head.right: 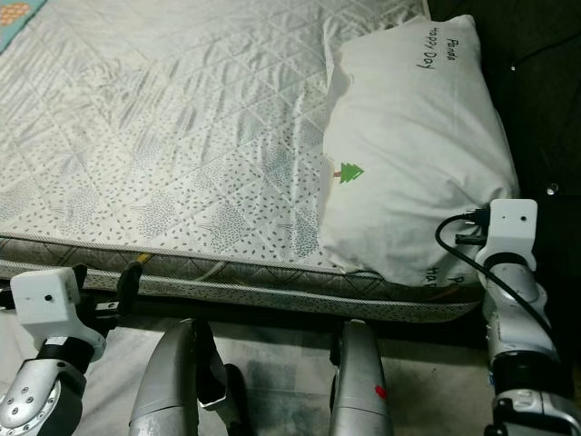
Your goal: Clean up the room
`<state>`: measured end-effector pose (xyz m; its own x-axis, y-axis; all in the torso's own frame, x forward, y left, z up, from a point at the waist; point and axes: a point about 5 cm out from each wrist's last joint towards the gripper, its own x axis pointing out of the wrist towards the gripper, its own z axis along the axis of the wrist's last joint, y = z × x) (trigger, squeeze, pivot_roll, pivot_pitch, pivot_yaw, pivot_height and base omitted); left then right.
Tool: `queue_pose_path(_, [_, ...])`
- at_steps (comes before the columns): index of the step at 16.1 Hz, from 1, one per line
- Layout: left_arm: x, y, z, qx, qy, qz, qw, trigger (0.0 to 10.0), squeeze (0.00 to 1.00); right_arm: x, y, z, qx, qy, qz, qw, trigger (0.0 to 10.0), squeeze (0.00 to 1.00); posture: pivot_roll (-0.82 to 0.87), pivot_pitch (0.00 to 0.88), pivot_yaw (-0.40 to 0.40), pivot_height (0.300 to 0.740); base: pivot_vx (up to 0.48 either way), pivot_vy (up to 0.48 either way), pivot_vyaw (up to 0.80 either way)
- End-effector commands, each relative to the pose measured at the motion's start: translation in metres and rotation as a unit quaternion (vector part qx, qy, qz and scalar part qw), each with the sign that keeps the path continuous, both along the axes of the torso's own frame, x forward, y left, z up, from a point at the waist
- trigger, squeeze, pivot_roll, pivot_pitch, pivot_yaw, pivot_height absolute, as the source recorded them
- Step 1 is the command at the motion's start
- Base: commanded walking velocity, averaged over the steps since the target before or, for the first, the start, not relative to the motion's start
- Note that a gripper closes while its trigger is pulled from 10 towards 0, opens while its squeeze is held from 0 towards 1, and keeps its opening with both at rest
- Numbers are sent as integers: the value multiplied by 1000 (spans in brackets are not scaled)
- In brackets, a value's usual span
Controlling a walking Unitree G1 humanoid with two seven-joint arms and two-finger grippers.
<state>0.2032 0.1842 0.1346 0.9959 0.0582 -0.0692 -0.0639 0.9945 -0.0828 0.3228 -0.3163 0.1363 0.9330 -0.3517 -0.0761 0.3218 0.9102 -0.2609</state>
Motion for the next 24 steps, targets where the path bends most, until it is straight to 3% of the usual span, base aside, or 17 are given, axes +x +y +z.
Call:
queue_pose_path(1, [-1, 1, -3, 5, 6, 1, 1000, 10000, 0, -3, 9, -11, 13, 21, 14, 1000, 863, 0, -24, 210, 53, 588, 0, 0, 0])
queue_pose_path(2, [0, 1, -3, 4, 6, 1, 1000, 10000, 0, -1, 14, -10, 10, 22, 23, 999, 10000, 0, -23, 208, 50, 588, 0, 0, 0])
queue_pose_path(3, [0, 1, -3, 4, 6, 1, 1000, 10000, 0, 2, 18, -8, 11, 17, 28, 999, 10000, 1000, -20, 205, 46, 588, 0, 0, 0])
queue_pose_path(7, [0, 2, -3, 5, 4, 5, 1000, 10000, 0, 14, 27, 15, -8, -35, 34, 999, 10000, 1000, -15, 193, 37, 588, 0, 0, 0])
queue_pose_path(10, [2, 2, -6, 3, 5, 6, 1000, 10000, 0, 13, 35, 33, -32, -78, 49, 995, 10000, 1000, -27, 170, 39, 588, 0, 0, 0])
queue_pose_path(14, [4, 0, -10, 7, 10, -11, 1000, 10000, 0, 2, 40, 32, -36, -93, 56, 993, 10000, 1000, -44, 140, 44, 588, 0, 0, 0])
queue_pose_path(19, [9, 3, -11, 9, 5, -7, 1000, 10000, 0, -23, 43, 14, -36, -75, 59, 995, 10000, 1000, -58, 121, 50, 588, 0, 0, 0])
queue_pose_path(21, [10, 4, -11, 8, -2, -1, 1000, 10000, 0, -32, 54, 8, -22, -78, 63, 995, 10000, 1000, -71, 98, 49, 588, 0, 0, 0])
queue_pose_path(22, [11, 4, -12, 6, -10, 4, 1000, 10000, 0, -36, 73, 6, 11, -93, 76, 993, 10000, 1000, -79, 71, 50, 588, 0, 0, 0])
queue_pose_path(24, [12, 4, -11, 3, -16, 7, 1000, 10000, 0, -37, 84, 6, 32, -104, 85, 990, 10000, 1000, -81, 55, 50, 588, 0, 0, 0])
